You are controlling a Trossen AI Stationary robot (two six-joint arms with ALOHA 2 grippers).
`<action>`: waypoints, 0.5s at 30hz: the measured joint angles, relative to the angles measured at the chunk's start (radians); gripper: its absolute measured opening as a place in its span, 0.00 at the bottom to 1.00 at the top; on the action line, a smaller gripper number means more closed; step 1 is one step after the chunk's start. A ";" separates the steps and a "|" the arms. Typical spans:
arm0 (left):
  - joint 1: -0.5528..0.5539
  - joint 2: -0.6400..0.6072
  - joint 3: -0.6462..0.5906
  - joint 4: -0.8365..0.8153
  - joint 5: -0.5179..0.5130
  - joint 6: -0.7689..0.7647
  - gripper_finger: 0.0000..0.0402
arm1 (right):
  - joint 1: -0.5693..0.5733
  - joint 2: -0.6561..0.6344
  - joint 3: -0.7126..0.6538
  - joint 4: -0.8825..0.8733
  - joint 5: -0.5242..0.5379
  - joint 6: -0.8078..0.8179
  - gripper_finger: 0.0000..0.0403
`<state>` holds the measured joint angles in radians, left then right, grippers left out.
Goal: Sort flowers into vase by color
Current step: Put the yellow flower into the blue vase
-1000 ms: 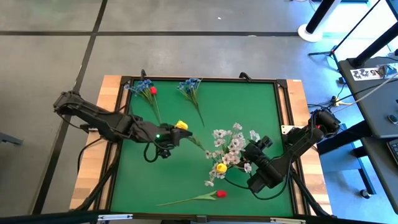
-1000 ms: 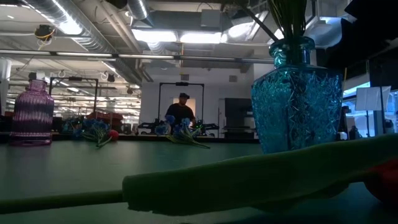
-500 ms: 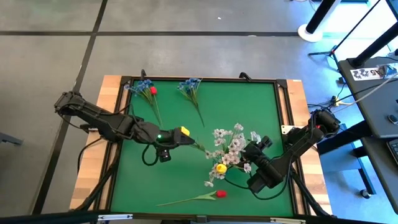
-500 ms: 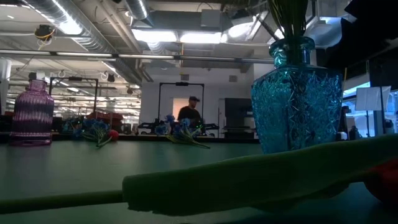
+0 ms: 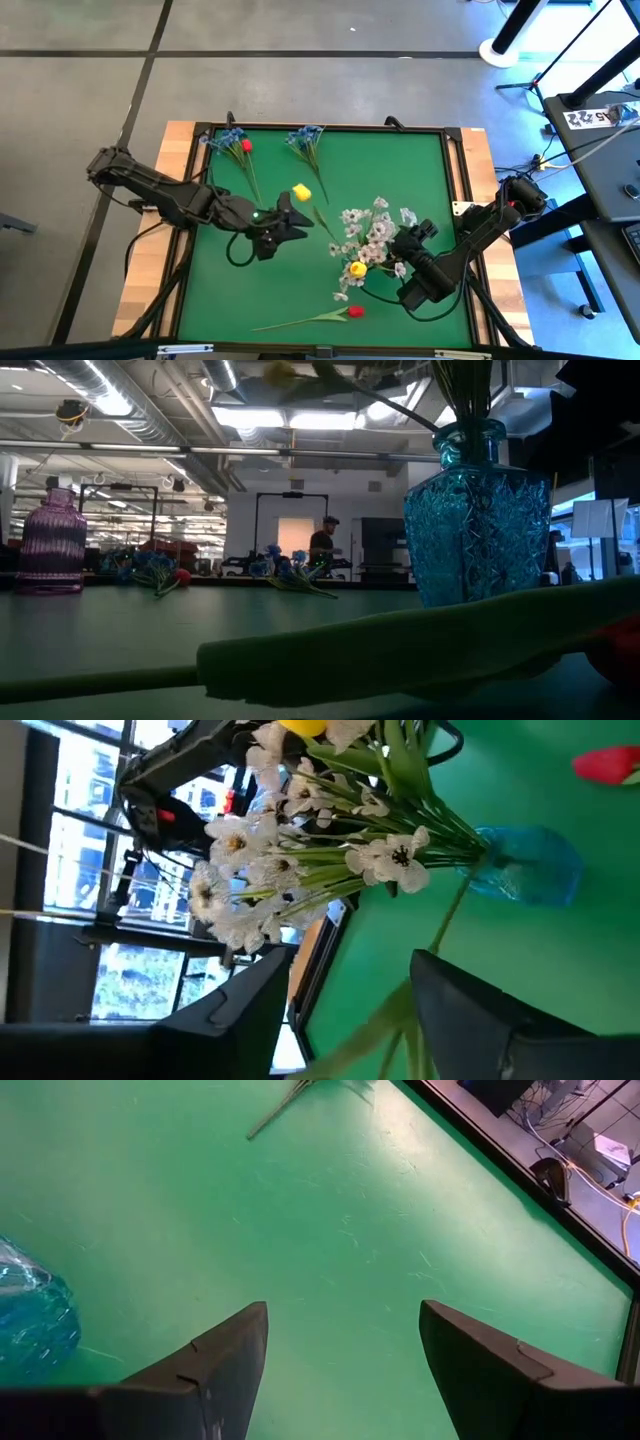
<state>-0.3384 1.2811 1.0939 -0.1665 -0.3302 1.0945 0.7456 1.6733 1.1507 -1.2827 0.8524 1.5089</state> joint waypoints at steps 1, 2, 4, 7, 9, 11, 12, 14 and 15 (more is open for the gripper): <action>0.000 -0.008 0.000 0.001 0.000 -0.006 0.53 | 0.000 0.000 0.000 0.000 0.000 0.000 0.65; 0.000 -0.019 0.000 0.000 0.000 -0.014 0.53 | 0.000 0.000 0.000 0.001 0.000 0.000 0.65; -0.001 -0.043 0.000 0.003 -0.003 -0.032 0.54 | 0.000 0.000 0.000 0.002 -0.007 0.000 0.65; -0.003 -0.097 0.000 0.001 -0.047 -0.135 0.53 | 0.000 0.000 0.000 0.003 -0.018 0.000 0.65; 0.007 -0.144 0.000 0.000 -0.139 -0.290 0.52 | 0.000 0.000 0.000 0.007 -0.033 0.000 0.65; 0.039 -0.188 0.000 -0.005 -0.284 -0.504 0.52 | 0.000 0.000 0.000 0.008 -0.044 0.000 0.65; 0.062 -0.209 0.000 -0.022 -0.355 -0.598 0.51 | 0.000 0.000 0.000 0.008 -0.049 0.000 0.65; 0.119 -0.244 0.000 -0.077 -0.435 -0.713 0.50 | 0.000 0.000 0.000 0.009 -0.055 0.000 0.65; 0.151 -0.262 0.000 -0.115 -0.433 -0.753 0.49 | 0.000 0.000 0.000 0.010 -0.058 0.000 0.65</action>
<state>-0.1873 1.0196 1.0943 -0.2814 -0.7635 0.3417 0.7456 1.6733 1.1507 -1.2729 0.7940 1.5089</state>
